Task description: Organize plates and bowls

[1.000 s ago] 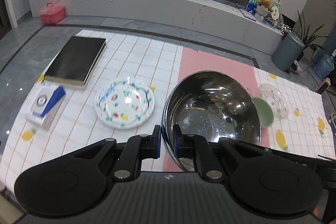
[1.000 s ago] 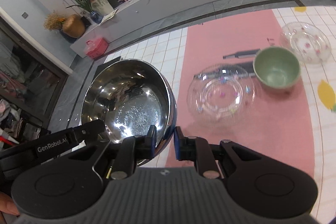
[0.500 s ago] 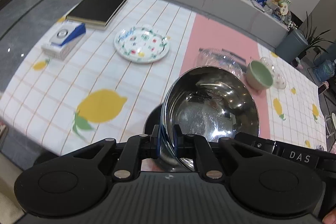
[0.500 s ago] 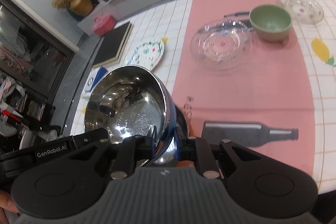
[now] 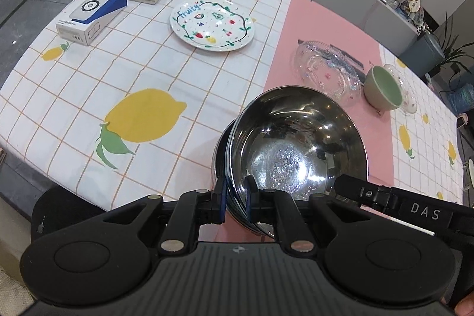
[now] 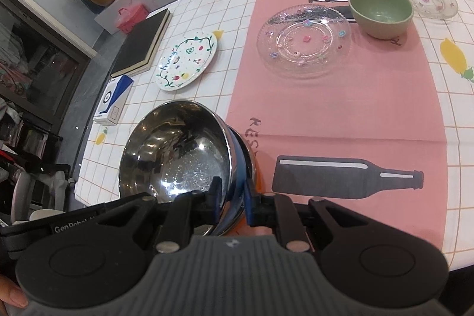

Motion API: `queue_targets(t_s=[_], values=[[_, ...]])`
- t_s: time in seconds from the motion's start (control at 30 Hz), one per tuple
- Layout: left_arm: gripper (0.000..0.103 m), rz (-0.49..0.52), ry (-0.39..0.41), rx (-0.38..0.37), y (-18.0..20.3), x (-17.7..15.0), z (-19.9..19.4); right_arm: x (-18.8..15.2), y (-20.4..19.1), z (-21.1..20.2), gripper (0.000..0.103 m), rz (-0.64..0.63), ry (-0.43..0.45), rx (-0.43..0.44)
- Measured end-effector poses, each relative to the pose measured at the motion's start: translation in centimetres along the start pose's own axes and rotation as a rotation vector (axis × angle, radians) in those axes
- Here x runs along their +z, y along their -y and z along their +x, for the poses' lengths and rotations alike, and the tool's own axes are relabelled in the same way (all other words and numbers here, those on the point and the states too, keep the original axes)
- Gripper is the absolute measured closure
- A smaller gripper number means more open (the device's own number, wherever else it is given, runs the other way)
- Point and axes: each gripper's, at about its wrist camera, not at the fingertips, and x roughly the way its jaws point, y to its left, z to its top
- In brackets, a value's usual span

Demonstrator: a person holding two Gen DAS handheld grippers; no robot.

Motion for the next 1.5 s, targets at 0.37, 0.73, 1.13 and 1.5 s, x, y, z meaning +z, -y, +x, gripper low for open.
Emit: queue_targets(t_s=[0.37, 0.73, 1.13, 1.5], values=[[0.087, 0.084, -0.015, 0.071, 1.2, 0.0, 0.7, -0.3, -1.1, 1.2, 0.092, -0.094, -0.008, -0.081], [0.076, 0.173, 0.009, 0.120, 1.8, 0.1, 0.3, -0.1, -1.3, 0.9, 0.094, -0.116, 0.000, -0.087], [0.072, 0.148, 0.106, 0.036, 0.4, 3.5, -2.2, 2.7, -2.1, -0.5, 0.078, -0.144, 0.055, -0.045], [0.061, 0.135, 0.269, -0.018, -1.9, 9.7, -2.5, 9.9, -3.8, 1.7, 0.068, -0.196, 0.119, 0.050]])
